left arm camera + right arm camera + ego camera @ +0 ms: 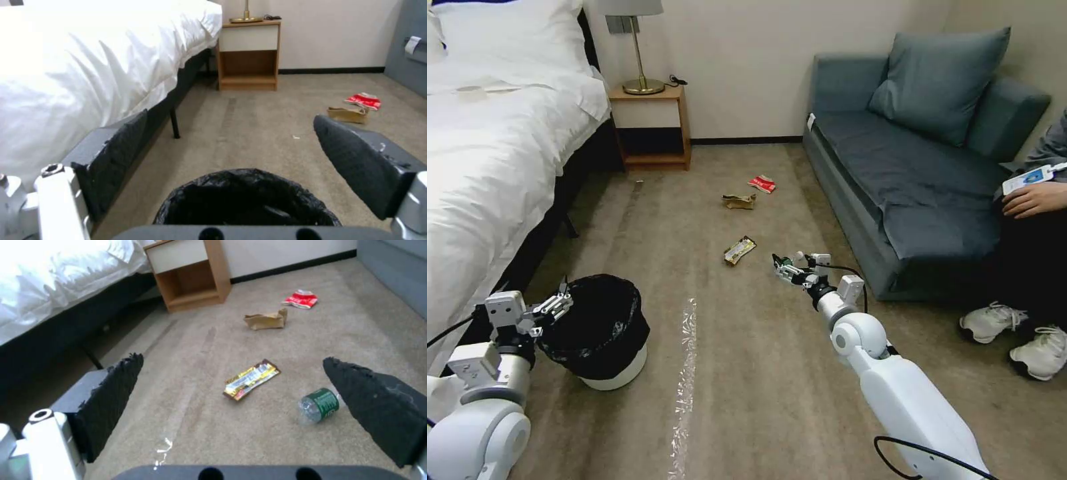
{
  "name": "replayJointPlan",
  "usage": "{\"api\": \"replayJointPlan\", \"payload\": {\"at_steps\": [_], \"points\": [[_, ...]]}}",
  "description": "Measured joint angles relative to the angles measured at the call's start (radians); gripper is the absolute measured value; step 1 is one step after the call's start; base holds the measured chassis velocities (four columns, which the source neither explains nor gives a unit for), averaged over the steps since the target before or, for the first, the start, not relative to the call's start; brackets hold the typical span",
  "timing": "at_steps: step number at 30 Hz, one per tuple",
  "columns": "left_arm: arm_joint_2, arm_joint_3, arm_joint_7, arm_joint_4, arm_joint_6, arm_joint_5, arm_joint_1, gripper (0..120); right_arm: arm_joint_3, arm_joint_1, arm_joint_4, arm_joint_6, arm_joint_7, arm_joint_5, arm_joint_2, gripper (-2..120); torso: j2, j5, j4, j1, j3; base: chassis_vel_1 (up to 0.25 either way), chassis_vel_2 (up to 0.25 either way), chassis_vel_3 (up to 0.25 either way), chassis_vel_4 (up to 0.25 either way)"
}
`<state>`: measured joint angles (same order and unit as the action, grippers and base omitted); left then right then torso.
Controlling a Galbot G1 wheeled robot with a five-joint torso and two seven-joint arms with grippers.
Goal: Pick up the trash bin, then pick up the garbage on the floor and place it into the trash bin.
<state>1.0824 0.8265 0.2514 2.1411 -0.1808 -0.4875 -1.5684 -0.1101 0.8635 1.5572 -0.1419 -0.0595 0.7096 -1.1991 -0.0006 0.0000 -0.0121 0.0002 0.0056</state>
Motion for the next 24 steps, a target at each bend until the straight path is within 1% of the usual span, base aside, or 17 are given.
{"api": "replayJointPlan", "payload": {"at_steps": [3,4,5,6,7,9,10,11,12,13,14,16,17,19,20,23,24], "points": [[0.001,0.000,-0.001,-0.006,0.007,0.002,0.005,100,-0.002,0.003,0.001,0.000,0.000,-0.002,-0.001,100,0.000,0.0000,0.0000,0.000,0.000,0.000,0.000,0.000,0.000],[0.004,0.001,-0.002,-0.017,0.019,0.005,0.013,100,-0.012,0.013,0.007,0.001,-0.001,-0.009,-0.004,100,0.000,0.0000,0.0004,0.000,0.000,0.000,0.000,0.000,0.000],[0.011,0.005,-0.005,-0.044,0.048,0.016,0.033,100,-0.030,0.034,0.022,0.006,-0.002,-0.023,-0.011,100,0.000,0.0002,0.0003,0.000,0.000,0.000,0.000,0.000,0.000],[0.024,0.012,-0.014,-0.090,0.098,0.033,0.068,100,-0.066,0.076,0.049,0.016,-0.006,-0.051,-0.024,100,0.000,0.0000,0.0002,0.000,0.000,0.000,0.000,0.000,0.000],[0.024,0.012,-0.014,-0.090,0.098,0.033,0.068,100,-0.066,0.076,0.049,0.016,-0.006,-0.051,-0.024,100,0.000,0.0000,0.0002,0.000,0.000,0.000,0.000,0.000,0.000],[0.048,0.024,-0.031,-0.177,0.194,0.066,0.133,100,-0.132,0.153,0.100,0.035,-0.015,-0.103,-0.047,100,0.000,-0.0001,-0.0001,0.000,0.000,0.000,0.000,0.000,0.000],[0.048,0.024,-0.031,-0.177,0.194,0.066,0.133,100,-0.132,0.153,0.100,0.035,-0.015,-0.103,-0.047,100,0.000,-0.0001,-0.0001,0.000,0.000,0.000,0.000,0.000,0.000],[0.059,0.030,-0.037,-0.214,0.235,0.080,0.161,100,-0.165,0.193,0.126,0.044,-0.019,-0.129,-0.059,100,0.000,-0.0002,-0.0002,0.000,0.000,0.000,0.000,0.000,0.000],[0.063,0.031,-0.042,-0.230,0.253,0.086,0.173,100,-0.187,0.218,0.143,0.050,-0.022,-0.146,-0.067,100,0.000,-0.0003,-0.0002,0.000,0.000,0.000,0.000,0.000,0.000],[0.063,0.031,-0.042,-0.230,0.253,0.086,0.173,100,-0.187,0.218,0.143,0.050,-0.022,-0.146,-0.067,100,0.000,-0.0003,-0.0002,0.000,0.000,0.000,0.000,0.000,0.000],[0.057,0.034,-0.056,-0.268,0.284,0.077,0.181,100,-0.229,0.267,0.176,0.062,-0.027,-0.179,-0.082,100,0.000,0.0003,-0.0004,0.000,0.000,0.000,0.000,0.000,0.000],[0.050,0.035,-0.064,-0.289,0.293,0.068,0.182,100,-0.278,0.324,0.213,0.076,-0.034,-0.218,-0.100,100,0.000,-0.0005,0.0000,0.000,0.000,0.000,0.000,0.000,0.000],[0.050,0.035,-0.064,-0.289,0.293,0.068,0.182,100,-0.278,0.324,0.213,0.076,-0.034,-0.218,-0.100,100,0.000,-0.0005,0.0000,0.000,0.000,0.000,0.000,0.000,0.000],[0.044,0.035,-0.067,-0.292,0.293,0.064,0.178,100,-0.330,0.386,0.255,0.091,-0.040,-0.259,-0.119,100,0.000,0.0001,0.0000,0.000,0.000,0.000,0.000,0.000,0.000],[0.038,0.035,-0.067,-0.288,0.283,0.063,0.170,100,-0.383,0.448,0.295,0.105,-0.048,-0.301,-0.138,100,0.000,0.0001,-0.0001,0.000,0.000,0.000,0.000,0.000,0.000],[0.035,0.035,-0.068,-0.280,0.276,0.063,0.163,100,-0.419,0.489,0.324,0.116,-0.052,-0.329,-0.150,100,0.000,-0.0001,0.0000,0.000,0.000,0.000,0.000,0.000,0.000],[0.029,0.033,-0.067,-0.267,0.268,0.064,0.155,100,-0.455,0.531,0.351,0.125,-0.057,-0.356,-0.163,100,0.000,0.0001,-0.0002,0.000,0.000,0.000,0.000,0.000,0.000]]}}
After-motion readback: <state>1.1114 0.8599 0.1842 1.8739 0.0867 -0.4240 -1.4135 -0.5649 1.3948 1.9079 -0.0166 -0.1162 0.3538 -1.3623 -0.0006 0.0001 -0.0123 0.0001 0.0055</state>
